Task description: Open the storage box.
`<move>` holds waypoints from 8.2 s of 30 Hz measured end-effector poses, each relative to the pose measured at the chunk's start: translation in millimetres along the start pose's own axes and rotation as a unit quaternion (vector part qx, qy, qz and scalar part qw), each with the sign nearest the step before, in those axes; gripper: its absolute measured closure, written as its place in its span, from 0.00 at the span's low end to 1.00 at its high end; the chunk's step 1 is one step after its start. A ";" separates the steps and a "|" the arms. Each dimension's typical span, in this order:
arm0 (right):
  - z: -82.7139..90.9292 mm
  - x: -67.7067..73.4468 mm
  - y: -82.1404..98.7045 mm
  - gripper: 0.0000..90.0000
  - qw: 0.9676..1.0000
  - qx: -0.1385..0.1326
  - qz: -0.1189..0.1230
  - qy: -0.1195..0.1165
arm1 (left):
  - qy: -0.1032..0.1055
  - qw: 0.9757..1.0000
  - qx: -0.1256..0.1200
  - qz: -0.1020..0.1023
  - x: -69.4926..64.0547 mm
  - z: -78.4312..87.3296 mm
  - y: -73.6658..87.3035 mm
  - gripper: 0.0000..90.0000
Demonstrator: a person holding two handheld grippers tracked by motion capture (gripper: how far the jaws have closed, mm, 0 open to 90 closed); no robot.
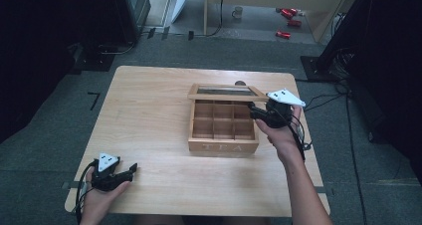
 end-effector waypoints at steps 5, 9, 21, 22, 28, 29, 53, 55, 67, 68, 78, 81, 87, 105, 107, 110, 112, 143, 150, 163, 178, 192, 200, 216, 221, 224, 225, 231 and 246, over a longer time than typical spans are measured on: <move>-7.2 -1.8 -5.1 0.37 1.000 -0.021 0.012 -0.008 | 0.001 1.000 -0.001 0.002 0.4 0.2 0.0 0.34; -11.9 -3.0 -7.1 0.37 0.999 -0.027 0.029 -0.012 | 0.007 1.000 -0.004 0.008 0.9 0.5 -0.3 0.34; -22.5 -10.4 -21.8 0.38 0.998 -0.051 0.011 -0.029 | 0.008 1.000 -0.003 0.008 1.3 0.8 -0.2 0.34; -22.5 -10.4 -21.8 0.38 0.998 -0.051 0.011 -0.029 | 0.008 1.000 -0.003 0.008 1.3 0.8 -0.2 0.34; -29.3 -15.0 -35.2 0.39 0.998 -0.058 0.008 -0.032 | 0.013 1.000 -0.005 0.015 2.1 1.0 -0.5 0.34; -30.4 -15.9 -36.9 0.39 0.998 -0.059 0.008 -0.034 | 0.012 1.000 -0.005 0.015 2.1 1.0 -0.5 0.34; -59.6 -26.6 -62.9 0.42 0.996 -0.077 0.002 -0.039 | 0.002 1.000 0.000 0.003 0.5 0.0 -0.2 0.33; -62.0 -27.3 -64.2 0.42 0.996 -0.080 0.000 -0.039 | 0.002 1.000 0.000 0.002 0.5 0.0 -0.2 0.33; -76.6 -31.0 -62.5 0.42 0.996 -0.078 -0.017 -0.039 | 0.000 1.000 0.002 -0.001 0.4 -0.3 -0.2 0.33; -78.5 -31.2 -61.1 0.42 0.996 -0.077 -0.017 -0.039 | -0.001 1.000 0.001 -0.001 0.4 -0.4 -0.3 0.33; -93.2 -36.5 -61.7 0.45 0.996 -0.081 -0.026 -0.040 | 0.000 1.000 0.001 0.000 0.5 -0.4 -0.4 0.33; -97.4 -38.1 -63.9 0.46 0.996 -0.079 -0.026 -0.038 | 0.000 1.000 0.002 -0.001 0.5 -0.3 -0.3 0.33; -104.8 -45.0 -67.6 0.56 0.996 -0.084 -0.028 -0.032 | 0.001 1.000 0.001 0.001 0.5 -0.3 -0.3 0.33; -128.3 -59.4 -72.7 0.75 0.995 -0.079 -0.067 0.009 | 0.004 1.000 0.000 0.003 0.7 -0.1 -0.3 0.33; -131.3 -60.2 -73.4 0.75 0.995 -0.077 -0.069 0.013 | 0.004 1.000 -0.001 0.003 0.8 -0.1 -0.4 0.33; -136.4 -61.6 -74.5 0.75 0.995 -0.073 -0.072 0.017 | 0.003 1.000 -0.001 0.003 0.8 -0.2 -0.4 0.33; -139.8 -62.4 -74.8 0.75 0.994 -0.070 -0.078 0.020 | 0.003 1.000 -0.001 0.003 0.7 -0.2 -0.4 0.33; -144.5 -56.3 -71.0 0.44 0.998 -0.029 -0.051 0.028 | -0.005 1.000 0.002 -0.004 -0.4 -0.9 -0.1 0.33; -126.3 -46.6 -58.9 0.27 0.999 -0.008 -0.043 0.006 | -0.005 1.000 0.003 -0.005 -0.4 -0.9 -0.1 0.33; -69.9 -30.2 -11.0 0.16 0.999 0.011 -0.034 -0.012 | -0.014 1.000 0.008 -0.016 -2.2 -1.7 0.4 0.32; -19.6 -36.0 40.9 0.14 0.999 0.034 -0.029 -0.001 | -0.004 0.999 0.018 -0.028 -5.3 -2.7 2.1 0.19; 15.6 -37.8 89.0 0.14 0.999 0.051 0.008 0.008 | -0.005 0.999 0.019 -0.028 -5.3 -2.9 2.2 0.18; 32.2 -45.1 122.3 0.14 0.998 0.067 0.000 0.010 | -0.005 0.999 0.019 -0.028 -5.3 -2.9 2.2 0.18; 60.8 -68.3 178.6 0.14 0.995 0.094 -0.030 0.033 | -0.005 0.999 0.020 -0.029 -5.1 -2.8 2.2 0.18; 69.2 -78.6 196.3 0.14 0.992 0.109 -0.028 0.049 | -0.005 0.999 0.020 -0.029 -5.1 -2.7 2.3 0.18; 72.9 -82.7 202.7 0.14 0.992 0.114 -0.030 0.055 | -0.005 0.999 0.020 -0.029 -5.1 -2.7 2.3 0.18; 76.3 -87.2 208.5 0.14 0.991 0.117 -0.031 0.060 | -0.005 0.999 0.020 -0.029 -5.1 -2.7 2.3 0.18; 82.5 -98.3 229.1 0.14 0.987 0.136 -0.041 0.078 | -0.005 0.999 0.020 -0.028 -5.2 -2.8 2.2 0.18; 82.8 -100.4 238.3 0.14 0.982 0.158 -0.055 0.084 | -0.006 0.999 0.019 -0.027 -5.2 -2.7 2.4 0.18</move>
Point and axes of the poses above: each handheld gripper's, and its own axes: z roughly backward along the jaws, y roughly out of its underside, x roughly to its left, the point moved 8 cm from there along -z, roughly forward along the jaws, and after that the axes turned 4 degrees about y, right-handed, at the moved point
